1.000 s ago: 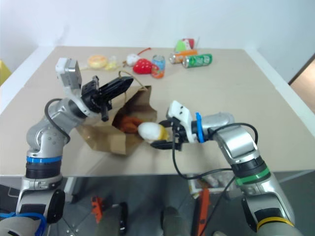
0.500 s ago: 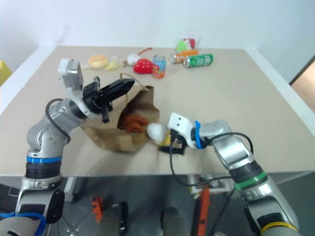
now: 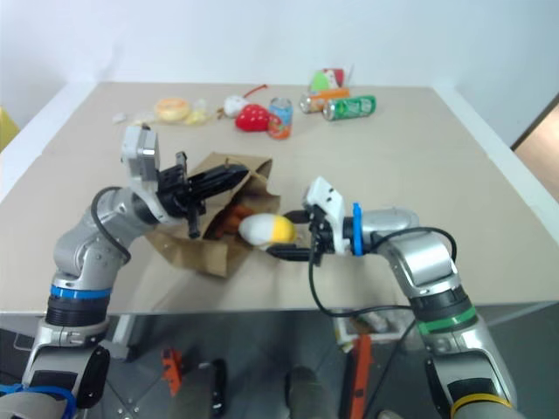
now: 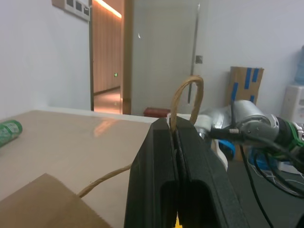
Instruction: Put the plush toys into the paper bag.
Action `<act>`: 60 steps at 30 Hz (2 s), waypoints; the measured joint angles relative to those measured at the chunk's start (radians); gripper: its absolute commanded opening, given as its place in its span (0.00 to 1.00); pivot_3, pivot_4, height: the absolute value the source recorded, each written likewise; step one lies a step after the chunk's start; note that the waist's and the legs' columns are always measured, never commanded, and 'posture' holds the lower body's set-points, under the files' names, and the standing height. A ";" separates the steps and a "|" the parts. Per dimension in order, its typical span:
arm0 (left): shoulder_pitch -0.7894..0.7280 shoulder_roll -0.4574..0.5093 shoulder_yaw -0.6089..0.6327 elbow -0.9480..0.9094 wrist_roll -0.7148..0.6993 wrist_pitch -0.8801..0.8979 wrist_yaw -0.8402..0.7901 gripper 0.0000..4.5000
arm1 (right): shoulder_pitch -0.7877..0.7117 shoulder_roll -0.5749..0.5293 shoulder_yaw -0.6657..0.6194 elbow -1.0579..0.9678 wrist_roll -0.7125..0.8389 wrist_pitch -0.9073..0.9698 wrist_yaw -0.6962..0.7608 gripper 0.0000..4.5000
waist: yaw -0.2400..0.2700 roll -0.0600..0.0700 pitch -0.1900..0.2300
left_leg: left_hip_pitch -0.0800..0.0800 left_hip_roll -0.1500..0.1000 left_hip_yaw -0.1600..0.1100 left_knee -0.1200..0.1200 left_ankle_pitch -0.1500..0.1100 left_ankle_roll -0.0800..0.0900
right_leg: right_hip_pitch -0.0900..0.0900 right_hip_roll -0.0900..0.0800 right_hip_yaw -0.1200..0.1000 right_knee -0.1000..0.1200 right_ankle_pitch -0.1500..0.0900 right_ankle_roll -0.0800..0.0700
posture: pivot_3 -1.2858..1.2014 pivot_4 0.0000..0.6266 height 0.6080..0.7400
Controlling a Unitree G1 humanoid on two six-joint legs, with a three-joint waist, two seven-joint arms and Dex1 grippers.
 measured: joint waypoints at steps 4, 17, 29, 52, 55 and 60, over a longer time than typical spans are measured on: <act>-0.001 0.000 0.000 0.002 0.000 -0.002 -0.002 0.00 | 0.026 -0.036 0.020 -0.039 -0.003 0.002 0.009 0.98 | 0.000 0.000 0.000 | 0.000 0.000 0.000 0.000 0.000 0.000 | 0.000 0.000 0.000 0.000 -0.001 0.000 | 0.52 0.24 1.00; -0.004 0.004 0.015 0.061 0.010 -0.020 0.004 0.00 | 0.010 0.015 -0.137 -0.044 0.126 0.062 -0.052 0.98 | -0.001 0.000 0.000 | 0.001 0.000 0.000 0.000 0.000 0.000 | 0.001 0.000 0.000 0.000 0.001 0.000 | 0.52 0.24 1.00; -0.004 0.004 0.015 0.069 0.016 -0.022 0.005 0.00 | 0.018 -0.019 -0.094 -0.036 0.089 0.062 -0.068 0.98 | -0.001 0.000 0.000 | 0.001 0.000 0.000 0.000 0.000 0.000 | 0.000 0.000 0.000 0.000 0.001 -0.001 | 0.52 0.24 1.00; -0.002 0.001 0.015 0.069 0.016 -0.033 0.012 0.00 | -0.005 -0.032 0.077 0.037 -0.093 -0.068 0.009 0.01 | -0.001 0.000 0.000 | 0.001 0.000 0.000 0.000 0.000 0.000 | 0.000 0.000 0.000 0.000 0.001 -0.001 | 0.52 0.24 1.00; -0.001 0.001 0.015 0.069 0.016 -0.036 0.012 0.00 | -0.004 -0.032 0.081 0.034 -0.094 -0.068 0.022 0.01 | -0.001 0.000 0.000 | 0.001 0.000 0.000 0.000 0.000 0.000 | 0.000 0.000 0.000 0.000 0.001 -0.001 | 0.52 0.24 1.00; -0.001 0.001 0.015 0.069 0.017 -0.039 0.012 0.00 | -0.006 -0.023 0.084 0.036 -0.101 -0.073 0.008 0.01 | -0.001 0.000 0.000 | 0.001 0.000 0.000 0.000 0.000 0.000 | 0.000 0.000 0.000 0.000 0.001 -0.001 | 0.52 0.24 1.00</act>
